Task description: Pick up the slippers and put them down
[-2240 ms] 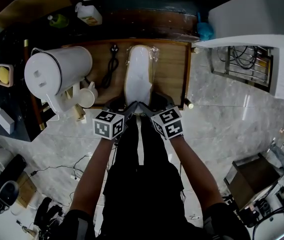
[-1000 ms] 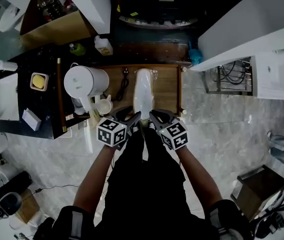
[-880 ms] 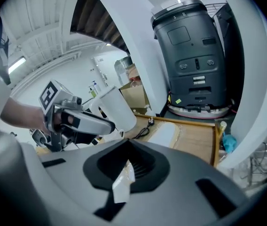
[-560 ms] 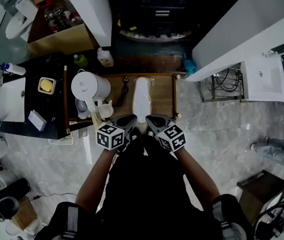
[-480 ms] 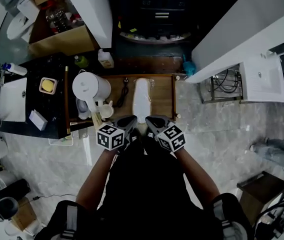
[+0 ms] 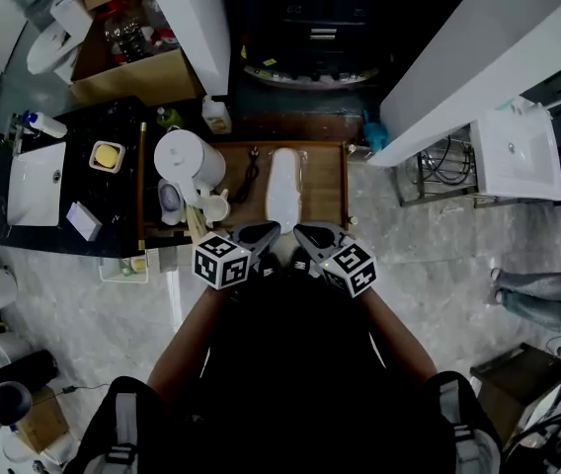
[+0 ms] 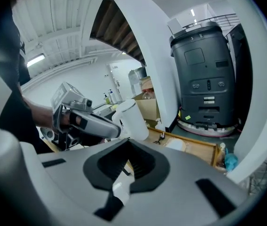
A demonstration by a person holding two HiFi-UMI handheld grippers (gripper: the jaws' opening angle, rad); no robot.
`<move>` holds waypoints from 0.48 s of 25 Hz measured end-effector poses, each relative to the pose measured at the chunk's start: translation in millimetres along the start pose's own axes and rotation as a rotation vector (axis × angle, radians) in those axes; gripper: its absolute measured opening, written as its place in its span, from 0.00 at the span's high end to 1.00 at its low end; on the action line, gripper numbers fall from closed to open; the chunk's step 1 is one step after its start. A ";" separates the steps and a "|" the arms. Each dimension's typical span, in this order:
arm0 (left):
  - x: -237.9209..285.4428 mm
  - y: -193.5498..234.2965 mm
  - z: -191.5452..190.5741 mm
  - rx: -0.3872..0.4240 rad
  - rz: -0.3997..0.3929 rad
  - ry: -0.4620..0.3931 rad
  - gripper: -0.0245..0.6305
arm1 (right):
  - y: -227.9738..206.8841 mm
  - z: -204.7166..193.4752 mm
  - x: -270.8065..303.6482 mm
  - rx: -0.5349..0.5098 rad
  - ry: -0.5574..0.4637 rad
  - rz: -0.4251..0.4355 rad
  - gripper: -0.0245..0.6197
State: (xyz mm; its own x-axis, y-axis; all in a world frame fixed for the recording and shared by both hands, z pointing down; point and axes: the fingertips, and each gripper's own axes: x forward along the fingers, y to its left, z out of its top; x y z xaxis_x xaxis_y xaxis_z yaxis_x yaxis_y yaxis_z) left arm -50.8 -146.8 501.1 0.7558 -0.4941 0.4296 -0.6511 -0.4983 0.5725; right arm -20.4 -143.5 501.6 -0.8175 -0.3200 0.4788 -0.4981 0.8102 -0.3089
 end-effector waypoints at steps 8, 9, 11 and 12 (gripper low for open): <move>-5.0 -10.2 4.2 0.010 -0.030 -0.041 0.94 | 6.3 6.6 -11.5 -0.031 -0.019 -0.007 0.95; -4.0 -11.0 4.4 0.010 -0.033 -0.042 0.94 | 6.2 6.9 -12.1 -0.035 -0.019 -0.009 0.95; -3.3 -13.7 3.7 0.010 -0.037 -0.044 0.94 | 7.5 6.7 -13.0 -0.040 -0.018 -0.009 0.95; -3.3 -14.8 3.1 0.011 -0.038 -0.045 0.94 | 8.4 6.4 -13.1 -0.042 -0.017 -0.007 0.95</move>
State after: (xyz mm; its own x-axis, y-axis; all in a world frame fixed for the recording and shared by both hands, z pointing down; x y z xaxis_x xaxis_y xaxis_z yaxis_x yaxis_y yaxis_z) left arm -43.9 -140.1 489.0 0.7765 -0.5060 0.3755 -0.6227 -0.5252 0.5800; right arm -15.7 -135.6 487.4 -0.8190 -0.3338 0.4668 -0.4915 0.8278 -0.2704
